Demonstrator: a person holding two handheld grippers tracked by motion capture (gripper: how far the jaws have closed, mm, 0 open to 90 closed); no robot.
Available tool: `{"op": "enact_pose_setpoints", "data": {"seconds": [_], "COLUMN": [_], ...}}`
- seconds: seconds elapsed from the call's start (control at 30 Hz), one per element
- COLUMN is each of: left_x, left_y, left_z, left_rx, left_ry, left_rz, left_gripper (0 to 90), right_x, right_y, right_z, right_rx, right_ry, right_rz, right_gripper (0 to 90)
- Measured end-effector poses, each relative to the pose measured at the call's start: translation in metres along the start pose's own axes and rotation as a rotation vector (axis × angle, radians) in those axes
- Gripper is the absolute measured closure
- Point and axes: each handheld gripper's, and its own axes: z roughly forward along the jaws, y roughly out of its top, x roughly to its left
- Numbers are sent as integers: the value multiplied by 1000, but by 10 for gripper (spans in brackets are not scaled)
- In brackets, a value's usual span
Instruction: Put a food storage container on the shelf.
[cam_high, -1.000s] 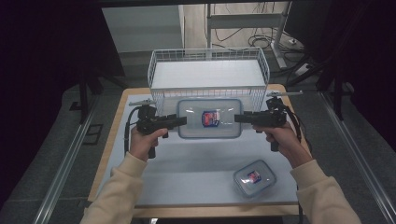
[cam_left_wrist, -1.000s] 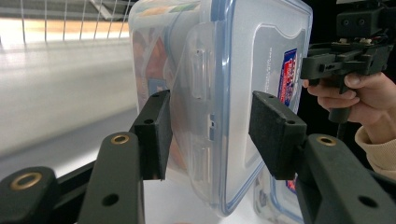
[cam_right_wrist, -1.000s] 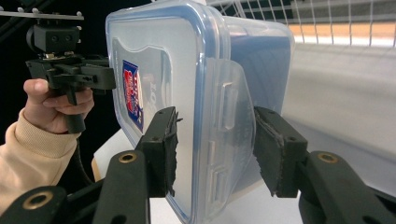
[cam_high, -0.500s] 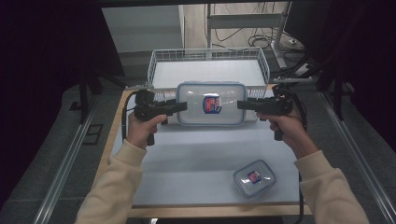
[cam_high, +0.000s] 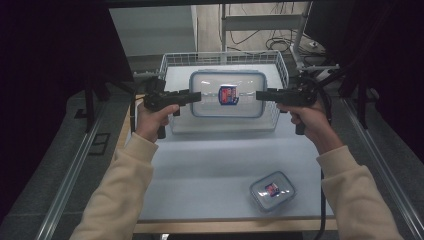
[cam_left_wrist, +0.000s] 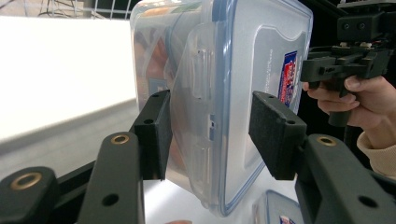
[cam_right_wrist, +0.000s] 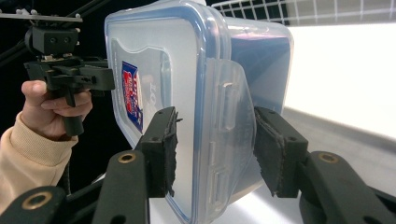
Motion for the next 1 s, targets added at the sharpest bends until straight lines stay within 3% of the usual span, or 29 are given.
{"op": "enact_pose_setpoints", "data": {"seconds": [0.2,0.43,0.77,1.0], "left_x": [14,32,58,67], "left_y": [26,43,47,49], "left_z": [9,18,35,39], "left_rx": [-12,-19,9,18], "left_ry": [-9,2,19,12], "left_rz": [1,-16,-62,-86], "left_gripper": [504,503,502,501], "right_x": [-11,-28,-56,-63], "right_y": [29,51,61,62], "right_z": [6,19,43,49], "right_rx": [-6,-3,27,40], "right_ry": [-12,-11,-21,-36], "right_rz": [-11,4,50,82], "right_gripper": [514,512,499,495]}}
